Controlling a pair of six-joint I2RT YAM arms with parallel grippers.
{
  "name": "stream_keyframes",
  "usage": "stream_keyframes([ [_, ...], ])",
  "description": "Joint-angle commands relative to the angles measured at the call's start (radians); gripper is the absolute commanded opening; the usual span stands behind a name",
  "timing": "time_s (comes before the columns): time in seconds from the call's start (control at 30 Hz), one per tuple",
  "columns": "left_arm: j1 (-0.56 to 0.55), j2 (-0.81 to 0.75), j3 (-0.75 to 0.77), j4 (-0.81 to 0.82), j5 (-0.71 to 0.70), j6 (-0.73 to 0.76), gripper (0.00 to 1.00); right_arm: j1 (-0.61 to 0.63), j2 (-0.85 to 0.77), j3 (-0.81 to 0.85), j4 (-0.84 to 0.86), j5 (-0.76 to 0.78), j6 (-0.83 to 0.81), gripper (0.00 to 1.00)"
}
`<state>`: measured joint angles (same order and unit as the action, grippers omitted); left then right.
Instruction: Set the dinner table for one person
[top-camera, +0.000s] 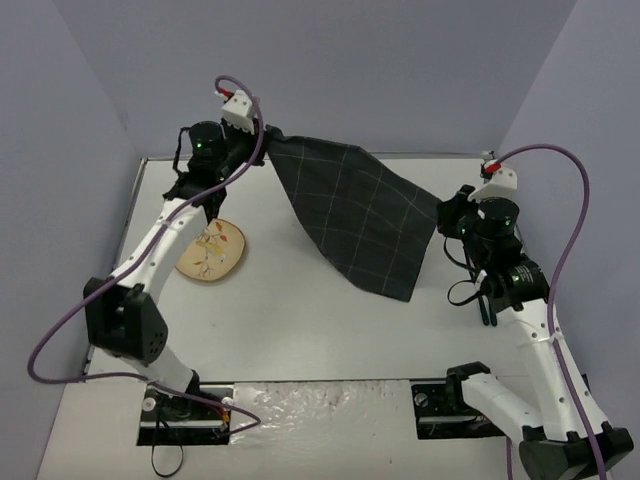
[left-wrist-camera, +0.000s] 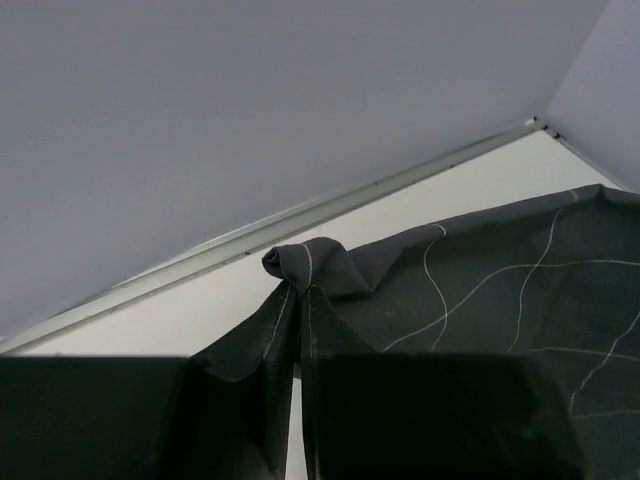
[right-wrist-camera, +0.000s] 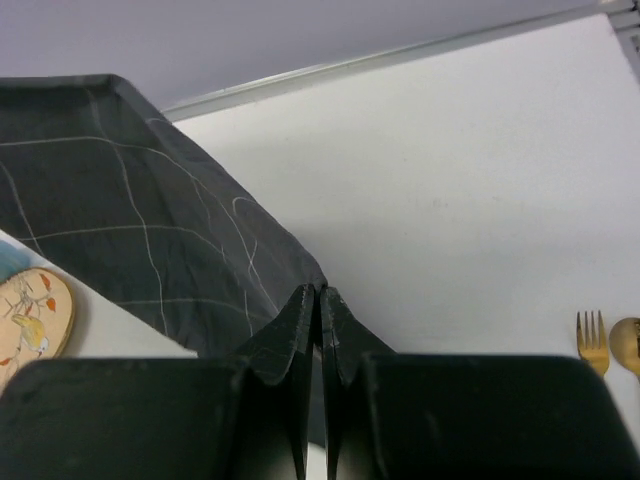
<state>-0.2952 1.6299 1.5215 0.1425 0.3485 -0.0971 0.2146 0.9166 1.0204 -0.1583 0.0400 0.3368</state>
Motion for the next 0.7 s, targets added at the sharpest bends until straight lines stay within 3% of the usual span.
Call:
stream_keyframes([
  [0.0,0.004,-0.253,-0.113,0.098,-0.161,-0.008,0.0,-0.004,-0.102,0.06,-0.022,0.036,-0.04,0.0],
  [0.2,0.0,-0.506,-0.203,0.034,-0.233,0.015,0.0,-0.003,-0.214,0.073,-0.023,-0.081,-0.061,0.0],
  [0.37,-0.001,-0.589,-0.167,-0.099,-0.264,0.03,0.0,-0.003,-0.27,0.123,-0.042,-0.161,-0.045,0.0],
  [0.5,-0.001,-0.559,-0.122,-0.141,-0.254,0.038,0.0,-0.003,-0.265,0.135,-0.046,-0.23,-0.012,0.0],
  [0.67,-0.001,-0.379,-0.079,-0.138,-0.232,0.042,0.0,-0.003,-0.198,0.081,-0.049,-0.181,0.096,0.0],
])
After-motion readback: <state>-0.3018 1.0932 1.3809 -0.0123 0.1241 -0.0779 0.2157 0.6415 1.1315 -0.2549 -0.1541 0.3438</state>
